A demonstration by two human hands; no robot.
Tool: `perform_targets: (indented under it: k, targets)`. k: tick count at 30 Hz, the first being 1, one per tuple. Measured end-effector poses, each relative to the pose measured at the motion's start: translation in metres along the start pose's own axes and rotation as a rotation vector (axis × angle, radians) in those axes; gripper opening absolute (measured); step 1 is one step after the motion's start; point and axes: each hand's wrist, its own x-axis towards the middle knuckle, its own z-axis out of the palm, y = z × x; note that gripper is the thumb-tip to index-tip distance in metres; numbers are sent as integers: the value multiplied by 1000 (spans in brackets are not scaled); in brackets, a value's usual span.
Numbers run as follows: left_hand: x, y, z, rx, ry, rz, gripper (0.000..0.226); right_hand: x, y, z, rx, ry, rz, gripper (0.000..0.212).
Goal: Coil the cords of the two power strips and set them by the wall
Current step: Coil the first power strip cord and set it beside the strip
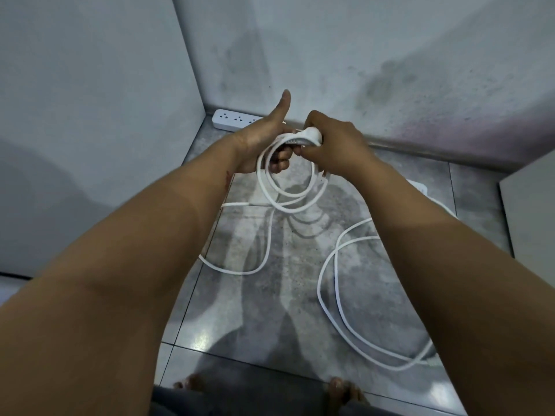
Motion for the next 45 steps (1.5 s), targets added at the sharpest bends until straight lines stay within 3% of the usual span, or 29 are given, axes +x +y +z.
perform_targets:
  k: [4, 7, 10, 14, 17, 21, 22, 25, 27, 30, 33, 36, 38, 41, 45]
  targets:
    - [1, 2, -1, -145, 35, 50, 86, 3, -6, -2, 43, 151, 51, 31]
    - [-2, -1, -4, -297, 28, 69, 87, 8, -6, -4, 205, 287, 153, 21]
    - [-2, -10, -6, -293, 15, 52, 92, 12, -4, -6, 369, 378, 233, 18]
    - [3, -30, -3, -134, 32, -37, 92, 16, -8, -4, 415, 457, 252, 19]
    - [6, -42, 3, 139, 1, -172, 87, 19, -6, -8, 440, 570, 309, 19]
    - [2, -56, 7, 454, -2, -252, 45, 22, 10, -20, 444, 707, 424, 21]
    - [4, -56, 8, 393, 54, -190, 38, 21, 14, -19, 427, 700, 450, 21]
    - [7, -42, 9, -78, 212, -18, 35, 15, 20, -4, 444, 652, 563, 24]
    - [9, -30, 10, -231, 194, 21, 33, 13, 23, 10, 545, 639, 657, 29]
    - [13, -23, 17, -401, 99, 77, 58, 13, 18, 24, 725, 615, 770, 26]
    - [22, -20, 31, -430, 127, 109, 66, 10, 11, 31, 808, 590, 850, 28]
    - [27, -17, 41, -357, 365, 125, 41, 6, 5, 38, 900, 569, 896, 30]
    - [28, -16, 39, -438, 471, 139, 35, 5, 8, 46, 956, 515, 892, 36]
    - [28, -14, 30, -551, 517, 180, 36, -3, 2, 49, 1061, 371, 865, 31]
    - [19, -14, 14, -498, 465, 181, 33, -13, 7, 47, 1065, 72, 845, 29]
